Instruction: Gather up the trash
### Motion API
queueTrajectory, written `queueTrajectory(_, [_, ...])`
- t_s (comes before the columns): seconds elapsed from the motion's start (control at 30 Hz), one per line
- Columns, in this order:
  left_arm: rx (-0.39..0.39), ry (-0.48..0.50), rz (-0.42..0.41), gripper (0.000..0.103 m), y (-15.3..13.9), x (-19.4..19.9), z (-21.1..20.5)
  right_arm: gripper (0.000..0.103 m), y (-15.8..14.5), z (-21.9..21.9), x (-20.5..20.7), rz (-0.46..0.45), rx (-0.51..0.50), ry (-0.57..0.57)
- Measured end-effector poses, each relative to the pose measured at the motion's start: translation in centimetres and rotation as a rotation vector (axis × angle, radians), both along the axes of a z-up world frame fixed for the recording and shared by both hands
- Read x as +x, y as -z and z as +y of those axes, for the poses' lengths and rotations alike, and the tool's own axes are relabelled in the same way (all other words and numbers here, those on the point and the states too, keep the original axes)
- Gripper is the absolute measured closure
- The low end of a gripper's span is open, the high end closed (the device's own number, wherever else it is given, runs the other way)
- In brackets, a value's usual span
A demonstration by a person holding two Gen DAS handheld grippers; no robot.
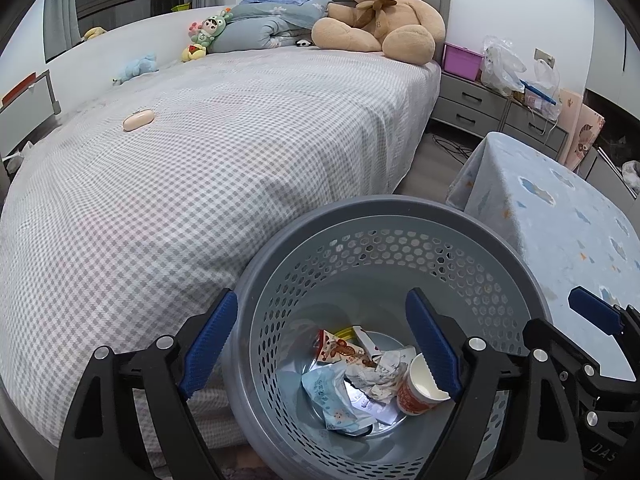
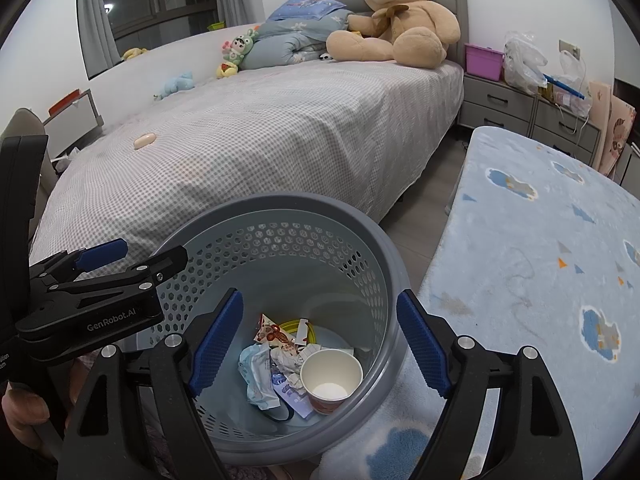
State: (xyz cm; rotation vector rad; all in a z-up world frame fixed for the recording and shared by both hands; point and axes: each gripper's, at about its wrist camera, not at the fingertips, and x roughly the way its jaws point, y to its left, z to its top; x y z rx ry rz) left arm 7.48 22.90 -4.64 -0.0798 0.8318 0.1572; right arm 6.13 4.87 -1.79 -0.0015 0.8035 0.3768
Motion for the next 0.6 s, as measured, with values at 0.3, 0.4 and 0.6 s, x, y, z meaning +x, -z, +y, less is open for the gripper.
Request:
queueTrajectory(0.3, [0.004, 0.002, 0.001, 0.021, 0.08, 0.04, 0.04, 0.025, 0.00, -0.01, -0.02, -0.001, -0.001, -0.001])
queueTrajectory(0.4, [0.008, 0.002, 0.001, 0.021, 0.28, -0.08, 0.18, 0.025, -0.04, -0.09, -0.03, -0.001, -0.001, -0.001])
queueTrajectory(0.6, [0.007, 0.001, 0.000, 0.021, 0.32, -0.17, 0.24, 0.025, -0.04, -0.08, -0.05, -0.002, -0.001, -0.001])
